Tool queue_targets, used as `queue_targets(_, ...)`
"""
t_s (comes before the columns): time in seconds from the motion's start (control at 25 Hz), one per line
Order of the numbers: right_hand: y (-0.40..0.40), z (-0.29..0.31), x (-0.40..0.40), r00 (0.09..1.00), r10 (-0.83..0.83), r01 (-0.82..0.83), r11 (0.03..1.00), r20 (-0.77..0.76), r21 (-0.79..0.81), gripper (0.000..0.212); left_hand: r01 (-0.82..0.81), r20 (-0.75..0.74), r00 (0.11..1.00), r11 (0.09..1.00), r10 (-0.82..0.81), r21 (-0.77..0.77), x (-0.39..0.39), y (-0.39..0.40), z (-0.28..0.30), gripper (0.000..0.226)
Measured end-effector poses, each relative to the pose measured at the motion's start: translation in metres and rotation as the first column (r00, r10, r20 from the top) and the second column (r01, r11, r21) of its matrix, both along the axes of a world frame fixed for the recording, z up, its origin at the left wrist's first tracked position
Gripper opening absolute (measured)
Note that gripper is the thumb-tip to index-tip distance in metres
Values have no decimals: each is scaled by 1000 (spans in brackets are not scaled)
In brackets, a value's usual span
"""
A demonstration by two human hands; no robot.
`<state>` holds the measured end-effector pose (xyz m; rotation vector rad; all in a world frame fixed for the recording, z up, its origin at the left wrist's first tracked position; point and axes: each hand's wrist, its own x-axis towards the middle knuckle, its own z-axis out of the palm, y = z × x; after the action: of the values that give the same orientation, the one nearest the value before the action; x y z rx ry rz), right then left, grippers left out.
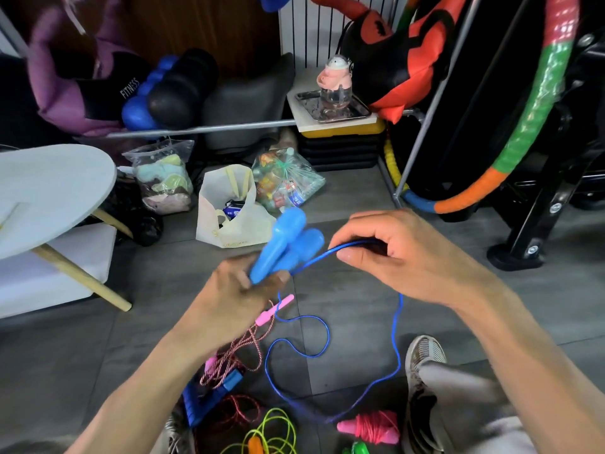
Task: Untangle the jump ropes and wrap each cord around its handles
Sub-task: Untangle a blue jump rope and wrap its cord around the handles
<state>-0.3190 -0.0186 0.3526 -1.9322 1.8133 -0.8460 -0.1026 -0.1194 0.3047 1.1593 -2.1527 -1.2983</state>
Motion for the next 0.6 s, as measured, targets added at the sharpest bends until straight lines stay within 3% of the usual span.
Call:
queue_targets(0.12,-4,-2,-6,992,48,-59,994,-115,-90,7,285,266,933,949,-243,-136,-8,20,-5,17)
queue_targets(0.16,-6,-4,-8,994,60,-65,996,-90,-55,4,364,312,899,920,-306,-148,-10,27,-6,17)
queue_targets(0.24,-10,-6,-13,990,96,-108,986,98,125,3,485,294,856,857,-425,-173,-12,34,-7,19)
queue_targets(0.36,-14,-12,-22,855,91,-295,895,511,334,6,551,127,834,811,-537,-195,-10,32,-1,19)
queue_targets(0.44,-16,-18,-18,667,25,-388,865,744,318,16,497,-68,855,850,-514,-173,-7,29,3,18)
queue_targets(0.52,-18,-27,-5,485,-90,-342,896,870,283,24,407,-238,875,907,-421,-108,-7,30,8,18)
queue_targets(0.6,-20,-34,13,353,-146,-277,927,924,253,15,315,-364,882,949,-299,-18,-8,32,10,11)
